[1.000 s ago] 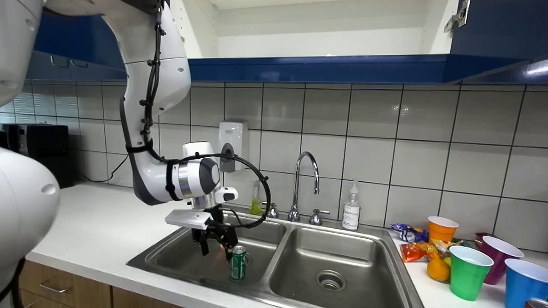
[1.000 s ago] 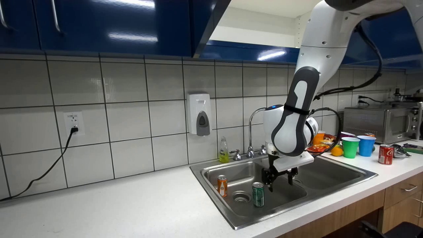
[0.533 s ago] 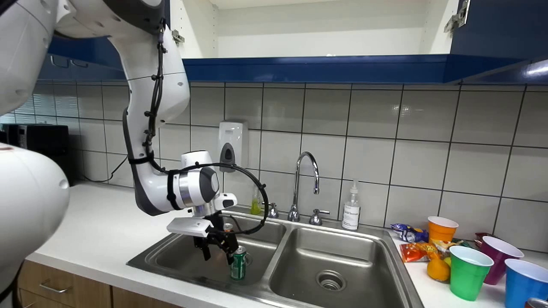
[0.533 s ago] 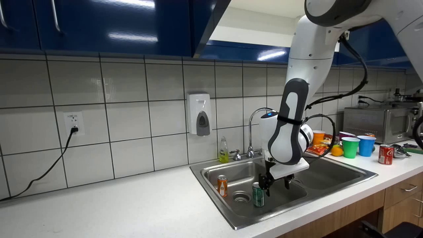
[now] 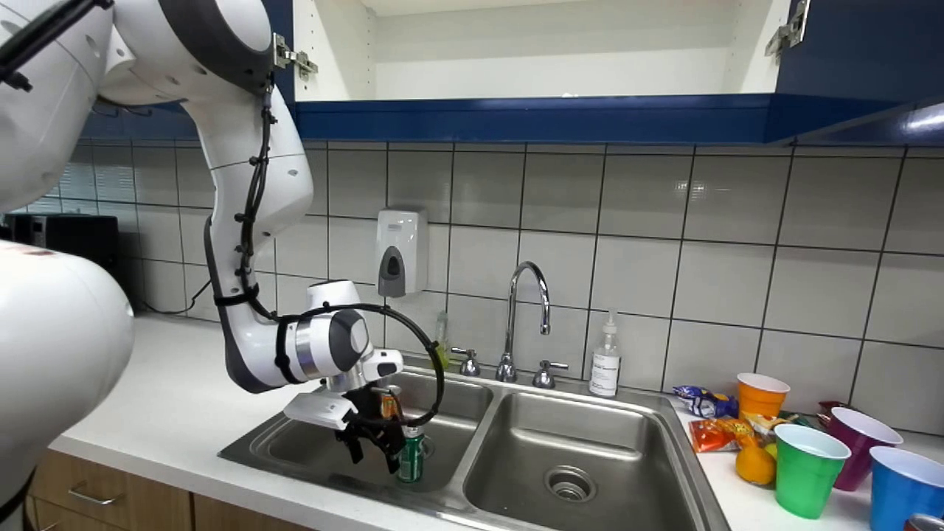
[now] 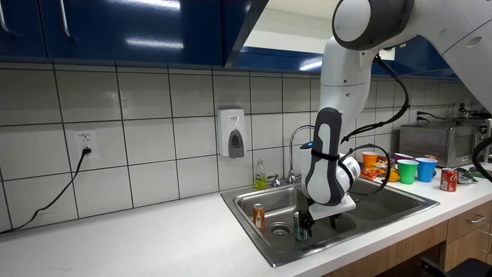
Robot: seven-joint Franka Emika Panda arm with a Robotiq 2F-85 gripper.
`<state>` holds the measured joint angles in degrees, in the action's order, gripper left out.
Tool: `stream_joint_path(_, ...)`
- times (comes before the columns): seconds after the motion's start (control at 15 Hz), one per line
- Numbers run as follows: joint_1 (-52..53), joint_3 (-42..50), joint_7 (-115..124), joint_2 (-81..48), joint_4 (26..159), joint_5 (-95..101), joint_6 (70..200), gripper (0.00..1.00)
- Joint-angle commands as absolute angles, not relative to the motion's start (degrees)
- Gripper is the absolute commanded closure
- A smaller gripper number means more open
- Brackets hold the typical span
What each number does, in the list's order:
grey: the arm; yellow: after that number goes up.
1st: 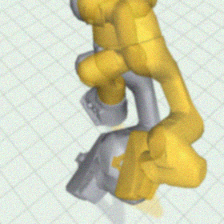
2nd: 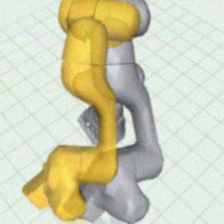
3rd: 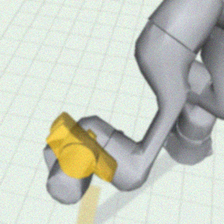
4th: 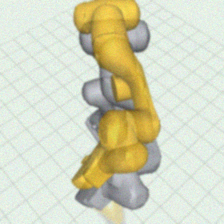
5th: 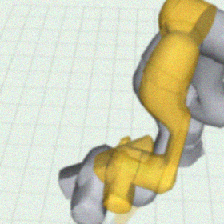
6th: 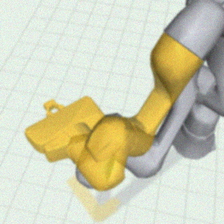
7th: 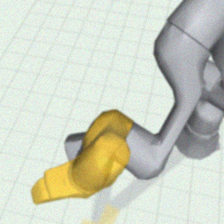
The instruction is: Move the green soda can to the open cabinet
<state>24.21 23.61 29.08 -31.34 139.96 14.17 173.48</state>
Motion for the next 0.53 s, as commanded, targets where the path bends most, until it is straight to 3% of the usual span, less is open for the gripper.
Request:
stream_joint_path(0.0, 27.73, 26.39, 28.42, -34.57, 138.51, 9.89, 175.41, 0.0)
stream_joint_path(0.47, 31.22, 28.99, 25.85, -39.75, 135.65, 2.95, 179.6, 0.0)
